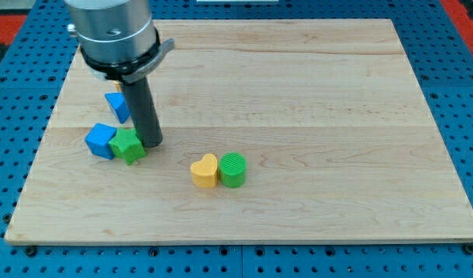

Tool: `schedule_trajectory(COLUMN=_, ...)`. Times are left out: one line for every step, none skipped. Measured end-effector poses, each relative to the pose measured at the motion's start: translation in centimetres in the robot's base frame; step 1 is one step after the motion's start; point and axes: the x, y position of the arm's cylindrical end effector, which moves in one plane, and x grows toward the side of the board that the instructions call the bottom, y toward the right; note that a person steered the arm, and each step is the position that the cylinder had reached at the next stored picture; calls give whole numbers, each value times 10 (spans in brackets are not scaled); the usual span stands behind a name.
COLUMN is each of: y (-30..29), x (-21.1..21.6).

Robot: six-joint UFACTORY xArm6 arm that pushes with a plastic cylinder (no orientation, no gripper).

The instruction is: Place the blue cube below the green star

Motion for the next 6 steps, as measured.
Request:
schedule_trajectory(y=-19, x=0)
schedule_trajectory(y=12, x=1)
schedule_trajectory(y=3, x=-26)
schedule_trajectory(y=-66, x=-26)
schedule_trajectory(y=-102, x=-13)
schedule_trajectory(y=-132, x=2)
